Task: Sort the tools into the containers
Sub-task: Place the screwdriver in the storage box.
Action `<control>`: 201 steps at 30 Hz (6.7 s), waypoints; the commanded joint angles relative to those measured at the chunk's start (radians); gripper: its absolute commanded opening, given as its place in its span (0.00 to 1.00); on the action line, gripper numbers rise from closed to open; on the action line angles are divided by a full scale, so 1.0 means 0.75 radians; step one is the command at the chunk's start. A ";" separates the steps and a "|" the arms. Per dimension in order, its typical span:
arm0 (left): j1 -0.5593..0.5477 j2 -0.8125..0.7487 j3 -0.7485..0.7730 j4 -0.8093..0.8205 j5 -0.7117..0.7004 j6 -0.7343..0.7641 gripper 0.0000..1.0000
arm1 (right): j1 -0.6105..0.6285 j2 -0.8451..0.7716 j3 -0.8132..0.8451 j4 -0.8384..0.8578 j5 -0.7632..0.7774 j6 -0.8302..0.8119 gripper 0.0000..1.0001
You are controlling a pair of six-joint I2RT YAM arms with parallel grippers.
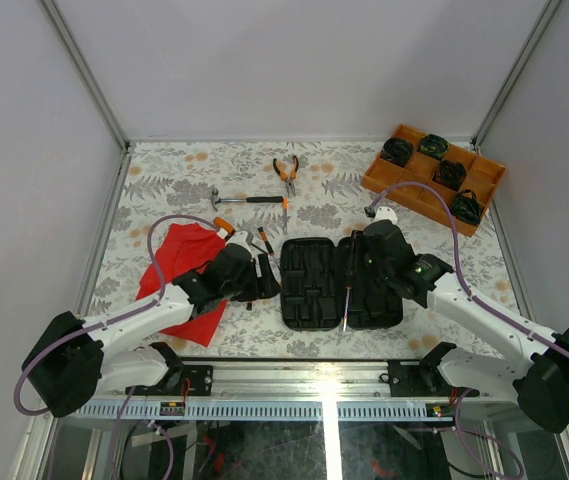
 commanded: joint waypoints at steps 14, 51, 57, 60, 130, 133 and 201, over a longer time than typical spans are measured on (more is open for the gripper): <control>-0.011 0.118 -0.041 0.244 0.165 0.023 0.71 | 0.006 -0.009 0.043 0.058 -0.033 0.033 0.00; -0.146 -0.049 0.084 0.183 0.197 0.104 0.62 | 0.003 0.035 0.119 0.031 0.009 -0.026 0.00; -0.144 -0.126 0.131 0.076 0.037 0.113 0.65 | 0.002 0.063 0.160 0.015 0.016 -0.045 0.00; -0.123 -0.108 0.158 0.054 0.005 0.125 0.65 | 0.003 0.086 0.179 0.015 0.013 -0.047 0.00; 0.122 0.577 0.144 0.587 0.153 0.241 0.28 | -0.162 1.005 0.746 -0.294 -0.146 -0.211 0.17; 0.122 0.591 0.158 0.579 0.159 0.243 0.23 | -0.162 0.991 0.759 -0.311 -0.127 -0.211 0.23; 0.166 0.602 0.151 0.584 0.225 0.169 0.00 | -0.317 0.841 0.667 -0.148 -0.117 -0.449 0.39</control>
